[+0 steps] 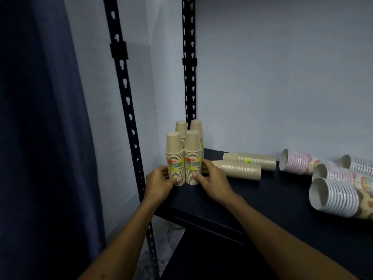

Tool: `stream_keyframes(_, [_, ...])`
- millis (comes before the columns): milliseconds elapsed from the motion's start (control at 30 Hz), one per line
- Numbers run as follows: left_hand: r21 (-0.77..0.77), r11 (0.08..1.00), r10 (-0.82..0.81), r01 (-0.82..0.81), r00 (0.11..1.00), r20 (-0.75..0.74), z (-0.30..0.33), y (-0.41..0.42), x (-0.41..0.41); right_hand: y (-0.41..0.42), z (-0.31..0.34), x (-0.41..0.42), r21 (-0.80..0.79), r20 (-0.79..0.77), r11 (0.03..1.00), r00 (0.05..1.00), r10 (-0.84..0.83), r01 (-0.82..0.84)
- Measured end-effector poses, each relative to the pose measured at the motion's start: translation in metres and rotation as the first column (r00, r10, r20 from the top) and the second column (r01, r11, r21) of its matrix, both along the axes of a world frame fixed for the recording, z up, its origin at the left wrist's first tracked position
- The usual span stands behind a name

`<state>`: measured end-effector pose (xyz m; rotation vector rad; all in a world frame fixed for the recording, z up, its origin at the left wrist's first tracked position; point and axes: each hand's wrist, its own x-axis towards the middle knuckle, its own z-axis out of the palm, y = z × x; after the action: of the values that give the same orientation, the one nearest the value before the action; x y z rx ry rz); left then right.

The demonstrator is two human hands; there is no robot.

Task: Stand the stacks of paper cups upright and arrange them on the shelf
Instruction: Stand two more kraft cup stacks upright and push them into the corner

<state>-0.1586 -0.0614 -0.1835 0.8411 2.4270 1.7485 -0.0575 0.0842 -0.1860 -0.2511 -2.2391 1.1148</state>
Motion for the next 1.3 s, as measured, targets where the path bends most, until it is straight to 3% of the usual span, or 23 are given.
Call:
stream_keyframes(167, [-0.009,0.997,0.074,-0.075,0.997,-0.031,-0.003,0.006,-0.01,0.003,0.001,-0.016,-0.002,0.022,1.0,1.0,0.0,0.0])
stream_keyframes(733, [-0.008,0.999,0.035,-0.036,0.999,-0.033,0.001,0.049,-0.007,0.035,0.0,-0.023,-0.096,0.025,0.982,0.986,-0.164,0.166])
stream_keyframes(1000, [-0.054,0.987,0.148,-0.153,0.986,-0.074,0.004,0.048,-0.006,0.028,-0.001,-0.04,-0.201,0.049,0.944,0.965,-0.258,0.262])
stream_keyframes(1300, [-0.097,0.985,0.131,-0.141,0.986,-0.103,0.004,0.048,-0.007,0.031,-0.004,-0.038,-0.16,0.077,0.951,0.964,-0.255,0.264])
